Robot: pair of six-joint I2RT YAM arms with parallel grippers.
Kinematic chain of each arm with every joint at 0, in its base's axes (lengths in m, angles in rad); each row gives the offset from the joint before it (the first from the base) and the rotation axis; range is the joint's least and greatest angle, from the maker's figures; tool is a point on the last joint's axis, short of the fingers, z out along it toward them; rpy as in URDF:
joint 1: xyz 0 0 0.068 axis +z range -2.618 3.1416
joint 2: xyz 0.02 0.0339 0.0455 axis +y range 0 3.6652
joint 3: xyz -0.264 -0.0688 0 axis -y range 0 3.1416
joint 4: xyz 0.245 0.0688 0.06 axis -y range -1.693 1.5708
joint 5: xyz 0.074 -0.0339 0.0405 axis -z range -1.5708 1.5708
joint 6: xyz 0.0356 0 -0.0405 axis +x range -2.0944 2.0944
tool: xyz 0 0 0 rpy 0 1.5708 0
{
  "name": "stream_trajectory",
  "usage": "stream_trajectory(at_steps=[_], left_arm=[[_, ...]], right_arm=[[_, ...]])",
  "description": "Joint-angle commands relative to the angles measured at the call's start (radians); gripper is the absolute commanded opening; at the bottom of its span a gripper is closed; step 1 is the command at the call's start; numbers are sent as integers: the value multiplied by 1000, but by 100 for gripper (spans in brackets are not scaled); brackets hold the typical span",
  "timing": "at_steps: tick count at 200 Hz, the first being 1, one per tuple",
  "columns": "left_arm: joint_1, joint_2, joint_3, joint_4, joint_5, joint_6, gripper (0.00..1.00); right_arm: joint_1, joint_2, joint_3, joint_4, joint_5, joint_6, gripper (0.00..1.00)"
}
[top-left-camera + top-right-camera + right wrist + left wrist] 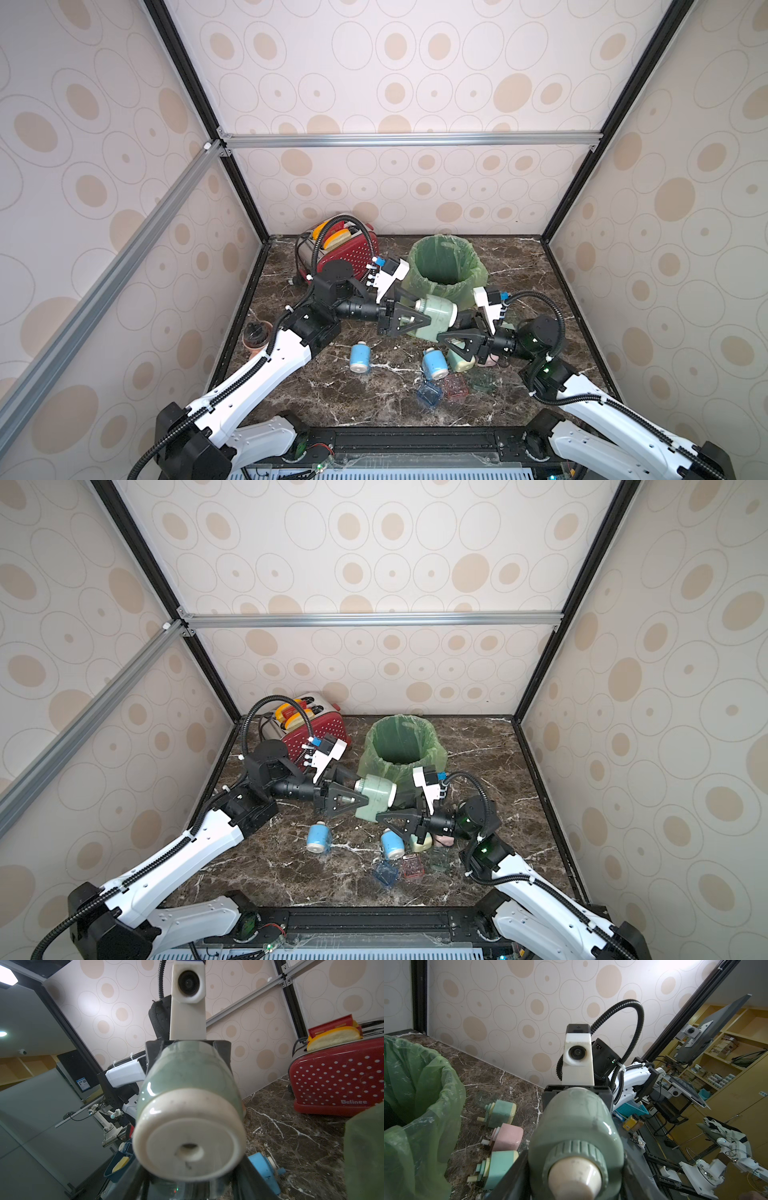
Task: Take out the pencil sharpener tray and clean the shavings
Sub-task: Open the container of the pencil sharpener, then pour the shavings into the trash bin.
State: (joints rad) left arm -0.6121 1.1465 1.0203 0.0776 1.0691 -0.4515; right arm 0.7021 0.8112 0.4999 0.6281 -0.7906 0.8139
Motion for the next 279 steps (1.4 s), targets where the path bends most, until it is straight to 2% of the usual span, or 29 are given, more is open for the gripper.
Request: stream_trajectory(at_steps=[1,62,92,120,153,165,181,210,251,279], left_arm=[[52,-63,10,-19,-123,37,0],[75,-80,-3,-15,-176,33,0],[94,-95,-5,-57,-259,47,0],[120,-115,3,-143,-431,79,0],[123,-154,24,-276,-740,124,0],[126,-175,14,-294,-842,130,0],[126,-205,-6,-302,-924,135,0],[127,-231,-26,-306,-942,143,0],[127,-239,-41,-299,-932,145,0],[127,-263,-61,-289,-938,145,0]], right_arm=[[-39,-66,-5,-67,53,-36,41],[-71,-119,-28,-116,46,-23,40],[-88,-138,-26,-147,54,-25,39],[-109,-155,9,-247,142,-13,36],[-138,-86,133,-487,244,45,34],[-162,-32,182,-532,229,96,33],[-198,33,216,-498,186,192,32],[-253,136,277,-477,155,310,30],[-293,301,411,-504,89,434,19],[-310,399,515,-567,46,508,16]])
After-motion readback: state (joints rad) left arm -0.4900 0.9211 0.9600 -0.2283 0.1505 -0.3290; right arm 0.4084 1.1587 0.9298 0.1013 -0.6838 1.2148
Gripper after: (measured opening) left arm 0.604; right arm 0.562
